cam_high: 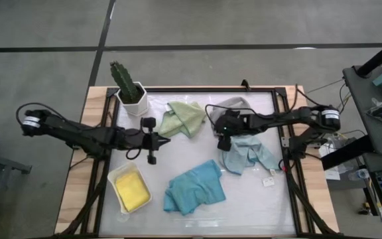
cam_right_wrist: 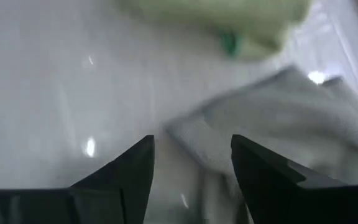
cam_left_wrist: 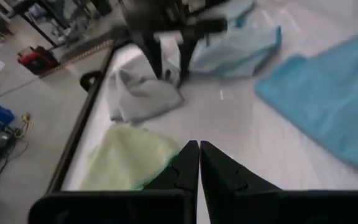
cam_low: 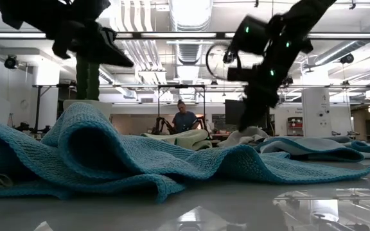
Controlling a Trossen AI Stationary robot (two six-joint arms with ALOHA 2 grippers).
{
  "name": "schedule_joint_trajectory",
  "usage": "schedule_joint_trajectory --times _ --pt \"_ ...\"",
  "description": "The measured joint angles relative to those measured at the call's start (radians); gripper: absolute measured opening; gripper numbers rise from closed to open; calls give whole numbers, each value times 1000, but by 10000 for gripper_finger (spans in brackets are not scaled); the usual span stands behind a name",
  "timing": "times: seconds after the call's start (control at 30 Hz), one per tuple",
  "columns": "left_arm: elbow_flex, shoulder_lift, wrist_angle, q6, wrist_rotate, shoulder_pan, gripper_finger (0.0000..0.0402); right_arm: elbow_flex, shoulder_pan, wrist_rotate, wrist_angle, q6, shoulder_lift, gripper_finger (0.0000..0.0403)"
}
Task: Fold microfiber towels
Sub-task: Fold the gray microfiber towel
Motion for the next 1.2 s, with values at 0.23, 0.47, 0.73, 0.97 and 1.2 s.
schedule_joint_trajectory --times 0.23,0.47,0.73,0.97,1.2 --pt "10 -78 3 -4 -1 -5 0 -2 -3 54 15 -76 86 198" --pt "5 -100 -11 -4 -3 -5 0 -2 -3 110 60 -120 123 185" --pt "5 -98 -7 -3 -3 -5 0 -2 -24 112 92 -107 126 95" --pt "5 -98 -4 -3 -3 -5 0 -2 -35 136 129 -136 100 13" --pt "4 -98 -1 5 -28 -5 0 5 -4 125 127 -91 -39 9"
